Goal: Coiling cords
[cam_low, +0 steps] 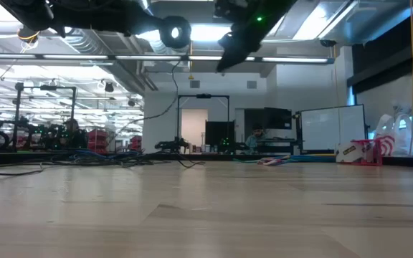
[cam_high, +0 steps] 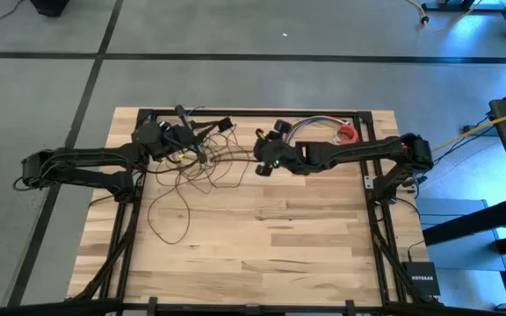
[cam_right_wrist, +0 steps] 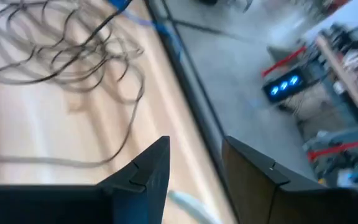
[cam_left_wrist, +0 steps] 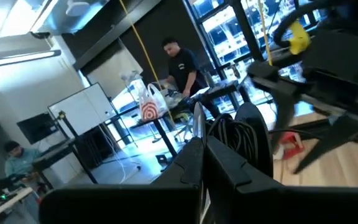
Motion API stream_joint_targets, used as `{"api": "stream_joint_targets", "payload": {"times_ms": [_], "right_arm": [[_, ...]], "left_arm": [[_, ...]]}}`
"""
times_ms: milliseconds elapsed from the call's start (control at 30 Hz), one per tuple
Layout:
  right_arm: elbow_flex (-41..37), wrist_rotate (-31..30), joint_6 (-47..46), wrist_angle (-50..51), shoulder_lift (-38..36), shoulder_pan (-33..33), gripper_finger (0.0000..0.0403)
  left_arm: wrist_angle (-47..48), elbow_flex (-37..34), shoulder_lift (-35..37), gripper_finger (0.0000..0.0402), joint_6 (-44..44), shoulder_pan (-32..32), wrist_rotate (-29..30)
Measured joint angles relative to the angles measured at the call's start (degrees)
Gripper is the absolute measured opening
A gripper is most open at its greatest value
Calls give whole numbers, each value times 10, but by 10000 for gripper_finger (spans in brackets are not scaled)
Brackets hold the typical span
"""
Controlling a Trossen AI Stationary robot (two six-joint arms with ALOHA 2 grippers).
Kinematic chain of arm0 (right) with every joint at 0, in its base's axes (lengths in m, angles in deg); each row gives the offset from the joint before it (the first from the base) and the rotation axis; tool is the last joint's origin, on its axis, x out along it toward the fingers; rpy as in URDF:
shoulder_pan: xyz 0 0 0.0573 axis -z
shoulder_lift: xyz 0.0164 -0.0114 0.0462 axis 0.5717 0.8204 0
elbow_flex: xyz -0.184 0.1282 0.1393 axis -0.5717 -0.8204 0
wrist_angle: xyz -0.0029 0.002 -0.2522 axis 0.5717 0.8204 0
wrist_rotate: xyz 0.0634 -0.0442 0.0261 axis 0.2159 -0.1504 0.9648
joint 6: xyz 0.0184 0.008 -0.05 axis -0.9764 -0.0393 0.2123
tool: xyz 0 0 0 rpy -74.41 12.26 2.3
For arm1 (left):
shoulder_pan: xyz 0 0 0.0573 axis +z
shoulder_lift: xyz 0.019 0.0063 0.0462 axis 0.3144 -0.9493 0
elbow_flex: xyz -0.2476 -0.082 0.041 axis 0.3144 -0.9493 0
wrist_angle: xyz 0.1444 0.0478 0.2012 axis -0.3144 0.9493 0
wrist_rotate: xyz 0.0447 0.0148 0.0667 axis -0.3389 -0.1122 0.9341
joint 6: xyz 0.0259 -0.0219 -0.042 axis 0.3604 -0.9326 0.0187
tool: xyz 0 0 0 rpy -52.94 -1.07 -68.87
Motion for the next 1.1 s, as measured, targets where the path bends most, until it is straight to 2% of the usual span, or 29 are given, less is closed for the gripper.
{"api": "stream_joint_targets", "payload": {"times_ms": [133, 267, 333, 433, 533, 633, 733, 833, 1000, 1100], "right_arm": [[-3, 15, -78, 52, 2, -10, 150], [-60, 42, -110, -31, 9, -12, 150], [-115, 43, -110, -147, 10, -14, 150], [-210, 59, -103, -376, 10, -16, 150], [-282, 123, -113, -627, 30, -12, 150], [-306, 180, -124, -757, 53, -11, 150], [-298, 212, -124, -755, 57, -11, 150], [-280, 218, -125, -749, 57, -12, 150], [-235, 168, -124, -656, 59, -12, 150], [-196, 161, -124, -602, 77, -15, 150]], "left_arm": [[4, 0, 0, 1, 11, -1, 0], [11, 0, -1, 1, 20, -4, 0], [10, 0, 0, 1, 21, -6, 0], [16, 0, 0, 1, 19, -9, 0], [21, 0, 0, 1, 6, -12, 0], [20, 0, 0, 1, -1, -18, 0], [19, 0, 0, 1, 8, -24, 0], [14, 0, 0, 1, 16, -24, -2], [15, 0, 0, 1, 20, -24, -1], [16, 0, 0, 1, 19, -24, -1]]}}
